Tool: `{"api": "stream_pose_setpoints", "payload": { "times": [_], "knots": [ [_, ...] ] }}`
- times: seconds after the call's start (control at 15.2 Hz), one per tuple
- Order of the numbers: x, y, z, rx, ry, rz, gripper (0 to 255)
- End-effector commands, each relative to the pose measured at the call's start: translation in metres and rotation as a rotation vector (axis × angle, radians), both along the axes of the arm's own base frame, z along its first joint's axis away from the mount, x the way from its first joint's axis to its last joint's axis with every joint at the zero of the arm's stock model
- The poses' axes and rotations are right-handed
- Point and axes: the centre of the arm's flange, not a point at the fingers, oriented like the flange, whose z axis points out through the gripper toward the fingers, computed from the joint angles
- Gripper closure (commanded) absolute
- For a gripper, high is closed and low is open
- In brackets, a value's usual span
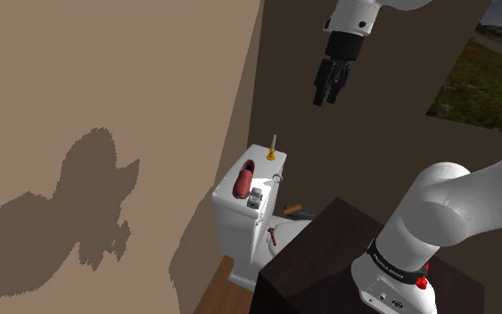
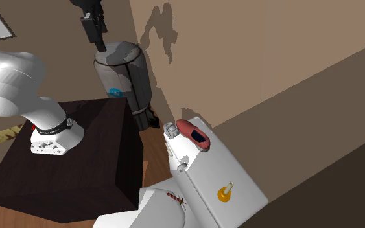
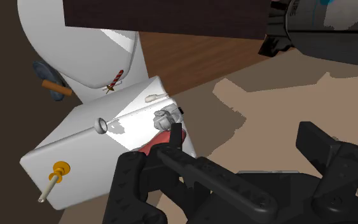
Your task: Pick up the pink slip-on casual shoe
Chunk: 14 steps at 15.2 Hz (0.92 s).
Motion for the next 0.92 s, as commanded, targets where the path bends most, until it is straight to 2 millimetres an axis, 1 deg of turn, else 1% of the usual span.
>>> {"api": "stream_pose_setpoints", "payload": {
  "times": [0.0,0.4,0.86],
  "knots": [
    [0.000,0.000,0.000,0.000,0.000,0.000,0],
    [0.061,0.005,-0.054,0.007,0.039,-0.118,0],
    [0.130,0.003,-0.120,0.015,0.085,-0.255,0]
  ]
}}
